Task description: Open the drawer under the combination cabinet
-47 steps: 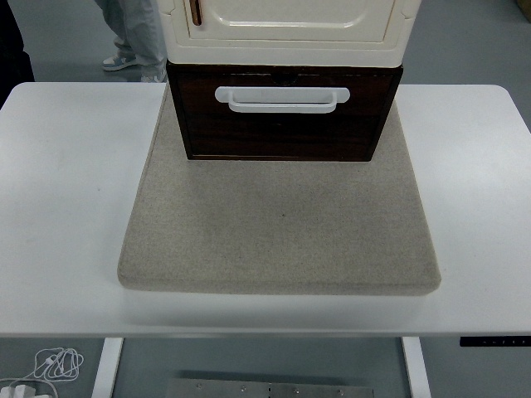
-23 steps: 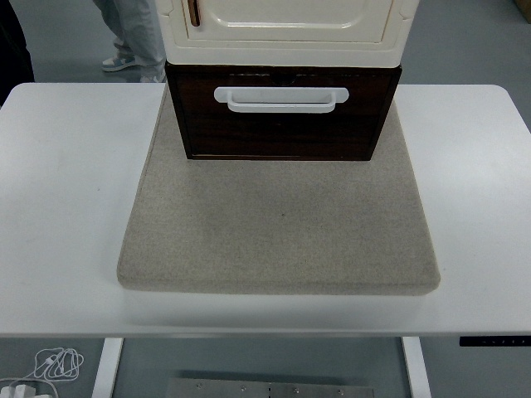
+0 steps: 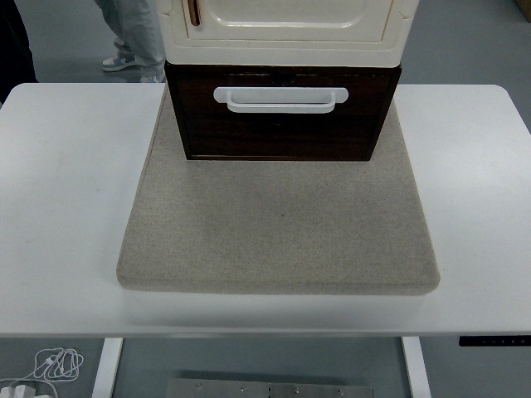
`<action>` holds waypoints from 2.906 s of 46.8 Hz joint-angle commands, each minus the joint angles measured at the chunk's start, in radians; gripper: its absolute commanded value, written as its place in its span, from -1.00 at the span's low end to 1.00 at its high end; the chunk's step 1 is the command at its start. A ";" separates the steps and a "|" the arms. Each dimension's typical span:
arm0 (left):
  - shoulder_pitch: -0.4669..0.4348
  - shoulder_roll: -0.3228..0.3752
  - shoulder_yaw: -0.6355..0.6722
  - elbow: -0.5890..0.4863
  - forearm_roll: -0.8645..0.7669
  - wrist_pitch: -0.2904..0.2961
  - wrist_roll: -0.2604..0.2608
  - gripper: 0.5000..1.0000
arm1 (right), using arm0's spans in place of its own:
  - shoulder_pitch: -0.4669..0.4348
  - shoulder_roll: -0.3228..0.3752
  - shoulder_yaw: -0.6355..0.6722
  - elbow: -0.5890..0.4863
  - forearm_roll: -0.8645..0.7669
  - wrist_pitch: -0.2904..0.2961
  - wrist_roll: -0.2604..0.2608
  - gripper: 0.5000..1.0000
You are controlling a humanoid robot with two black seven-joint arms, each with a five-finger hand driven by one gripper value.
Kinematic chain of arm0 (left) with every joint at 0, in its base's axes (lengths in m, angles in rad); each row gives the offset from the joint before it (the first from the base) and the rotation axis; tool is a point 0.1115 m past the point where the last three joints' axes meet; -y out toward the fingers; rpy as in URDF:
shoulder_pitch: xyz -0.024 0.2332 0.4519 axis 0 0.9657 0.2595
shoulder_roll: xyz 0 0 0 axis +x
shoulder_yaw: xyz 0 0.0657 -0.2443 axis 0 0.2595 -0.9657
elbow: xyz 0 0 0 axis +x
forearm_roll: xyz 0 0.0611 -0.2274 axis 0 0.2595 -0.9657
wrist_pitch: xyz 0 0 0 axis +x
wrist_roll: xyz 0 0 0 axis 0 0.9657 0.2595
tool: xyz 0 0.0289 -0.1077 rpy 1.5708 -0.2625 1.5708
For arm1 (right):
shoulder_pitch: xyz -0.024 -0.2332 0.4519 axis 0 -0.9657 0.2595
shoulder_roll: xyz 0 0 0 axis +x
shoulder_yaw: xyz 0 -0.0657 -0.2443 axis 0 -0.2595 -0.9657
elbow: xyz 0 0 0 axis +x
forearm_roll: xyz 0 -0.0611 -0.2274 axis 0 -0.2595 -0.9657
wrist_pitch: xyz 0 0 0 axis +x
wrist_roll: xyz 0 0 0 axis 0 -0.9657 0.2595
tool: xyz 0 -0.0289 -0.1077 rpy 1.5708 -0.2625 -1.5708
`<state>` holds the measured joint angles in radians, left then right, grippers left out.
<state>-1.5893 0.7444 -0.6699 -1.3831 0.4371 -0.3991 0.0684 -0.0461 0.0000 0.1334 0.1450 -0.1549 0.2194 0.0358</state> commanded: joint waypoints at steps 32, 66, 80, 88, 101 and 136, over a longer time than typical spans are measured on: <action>-0.521 0.087 0.928 -0.068 -0.092 -0.212 0.019 1.00 | 0.000 0.000 0.000 0.001 0.000 0.000 0.001 0.70; -0.589 -0.128 1.179 0.070 -0.133 -0.212 0.004 1.00 | 0.000 0.000 0.000 -0.001 0.000 0.000 -0.001 0.70; -0.564 -0.217 1.175 0.125 -0.123 -0.212 0.117 1.00 | 0.000 0.000 0.000 0.001 0.000 0.000 0.001 0.70; -0.563 -0.246 1.175 0.125 -0.124 -0.198 0.145 1.00 | 0.000 0.000 0.000 0.001 0.000 0.000 0.001 0.70; -0.537 -0.327 1.178 0.156 -0.136 -0.132 0.180 1.00 | 0.000 0.000 0.000 0.001 0.000 0.000 0.001 0.70; -0.443 -0.408 1.168 0.160 -0.201 0.046 0.237 1.00 | 0.000 0.000 0.000 -0.001 0.000 0.000 0.000 0.70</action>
<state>-2.0402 0.3378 0.4981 -1.2236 0.2361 -0.3613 0.3053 -0.0460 0.0000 0.1335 0.1444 -0.1549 0.2193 0.0361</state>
